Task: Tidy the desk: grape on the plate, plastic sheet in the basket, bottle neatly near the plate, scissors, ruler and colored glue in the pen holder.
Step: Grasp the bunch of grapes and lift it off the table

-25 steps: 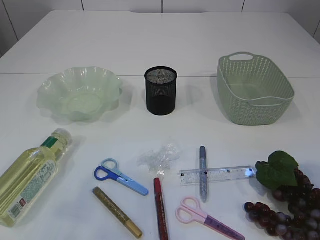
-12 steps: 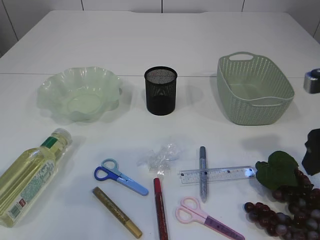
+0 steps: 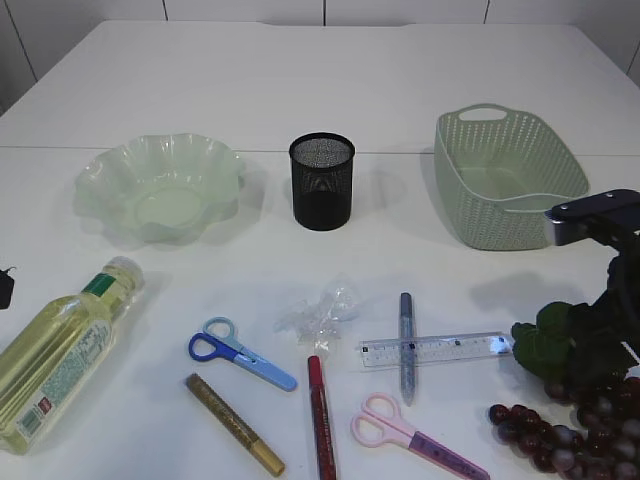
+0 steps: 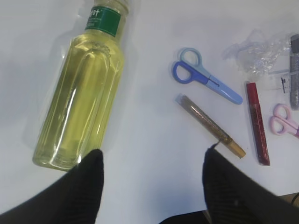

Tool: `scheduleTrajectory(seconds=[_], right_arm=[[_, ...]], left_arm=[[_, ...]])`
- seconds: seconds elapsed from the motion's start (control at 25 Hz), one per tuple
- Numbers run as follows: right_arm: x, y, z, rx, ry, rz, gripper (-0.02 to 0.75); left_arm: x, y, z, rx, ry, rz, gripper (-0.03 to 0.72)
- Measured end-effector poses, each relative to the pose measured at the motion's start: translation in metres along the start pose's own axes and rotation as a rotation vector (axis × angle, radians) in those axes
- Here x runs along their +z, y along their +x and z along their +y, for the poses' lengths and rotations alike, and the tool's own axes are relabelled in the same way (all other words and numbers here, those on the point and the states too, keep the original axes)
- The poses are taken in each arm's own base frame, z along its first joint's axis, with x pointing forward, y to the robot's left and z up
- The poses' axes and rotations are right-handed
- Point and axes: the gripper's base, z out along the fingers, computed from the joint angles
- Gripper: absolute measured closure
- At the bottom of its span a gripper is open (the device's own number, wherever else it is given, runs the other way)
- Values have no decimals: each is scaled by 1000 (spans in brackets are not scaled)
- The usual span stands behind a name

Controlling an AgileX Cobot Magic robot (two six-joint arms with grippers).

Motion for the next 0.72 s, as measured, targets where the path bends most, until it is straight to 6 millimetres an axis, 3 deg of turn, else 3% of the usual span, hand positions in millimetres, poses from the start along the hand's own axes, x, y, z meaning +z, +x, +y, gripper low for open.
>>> scheduleTrajectory(seconds=[0.52,0.72], right_arm=[[41,-11,-6,-24,7,56,111],[48,-13,-6,-18,3,72,114]], left_arm=[[0,1,-1,13,7,6,209],[0,1,-1,17,7,6,210]])
